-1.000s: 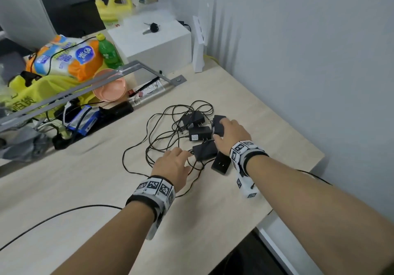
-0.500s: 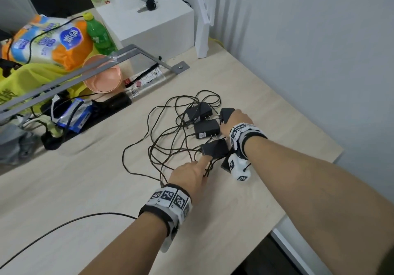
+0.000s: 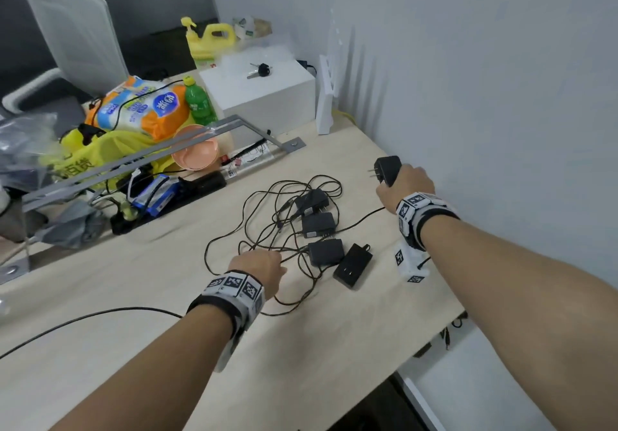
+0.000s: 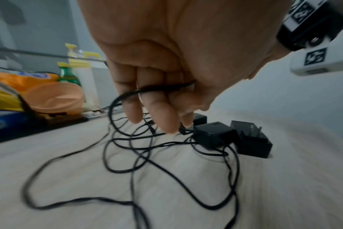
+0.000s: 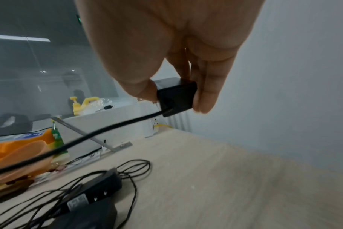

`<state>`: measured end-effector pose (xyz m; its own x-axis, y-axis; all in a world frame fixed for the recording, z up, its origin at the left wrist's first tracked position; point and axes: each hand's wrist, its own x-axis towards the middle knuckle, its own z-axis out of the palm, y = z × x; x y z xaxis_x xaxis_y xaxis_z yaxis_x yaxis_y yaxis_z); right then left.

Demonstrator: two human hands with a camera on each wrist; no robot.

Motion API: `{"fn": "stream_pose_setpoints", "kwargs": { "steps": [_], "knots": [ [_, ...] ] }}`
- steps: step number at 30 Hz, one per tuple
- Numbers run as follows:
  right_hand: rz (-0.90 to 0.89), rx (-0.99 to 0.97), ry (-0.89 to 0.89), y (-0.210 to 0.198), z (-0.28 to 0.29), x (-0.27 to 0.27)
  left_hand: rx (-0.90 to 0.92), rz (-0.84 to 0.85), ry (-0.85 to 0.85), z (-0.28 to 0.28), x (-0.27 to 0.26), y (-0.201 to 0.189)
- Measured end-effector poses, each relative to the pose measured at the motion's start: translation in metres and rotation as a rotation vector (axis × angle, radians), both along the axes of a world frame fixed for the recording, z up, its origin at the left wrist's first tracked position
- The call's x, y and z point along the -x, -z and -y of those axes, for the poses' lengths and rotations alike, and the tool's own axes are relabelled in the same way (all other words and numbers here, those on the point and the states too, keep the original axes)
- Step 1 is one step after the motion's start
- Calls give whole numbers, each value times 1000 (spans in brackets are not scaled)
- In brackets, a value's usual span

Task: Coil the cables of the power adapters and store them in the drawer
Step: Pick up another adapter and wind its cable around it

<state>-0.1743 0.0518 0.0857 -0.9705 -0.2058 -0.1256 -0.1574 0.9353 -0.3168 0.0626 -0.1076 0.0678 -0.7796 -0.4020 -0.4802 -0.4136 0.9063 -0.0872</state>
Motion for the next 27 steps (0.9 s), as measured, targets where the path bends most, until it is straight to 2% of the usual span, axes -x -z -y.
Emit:
{"fn": "stream_pose_setpoints", "kwargs": {
  "steps": [8, 11, 15, 21, 24, 27],
  "knots": [
    [-100, 109, -135, -35, -5, -16, 241, 18, -208, 14, -30, -49],
    [-98, 126, -163, -36, -8, -27, 290, -64, -255, 15, -39, -69],
    [-124, 133, -174, -41, -12, -35, 379, -182, -232, 21, -44, -99],
    [-171, 80, -168, -54, -20, -43, 529, -329, -289, 67, -41, -153],
    [-176, 47, -123, -58, -26, -43, 512, -342, -336, 94, -45, -164],
    [-173, 78, -103, -60, -19, -52, 440, -404, -352, 114, -55, -156]
  ]
}}
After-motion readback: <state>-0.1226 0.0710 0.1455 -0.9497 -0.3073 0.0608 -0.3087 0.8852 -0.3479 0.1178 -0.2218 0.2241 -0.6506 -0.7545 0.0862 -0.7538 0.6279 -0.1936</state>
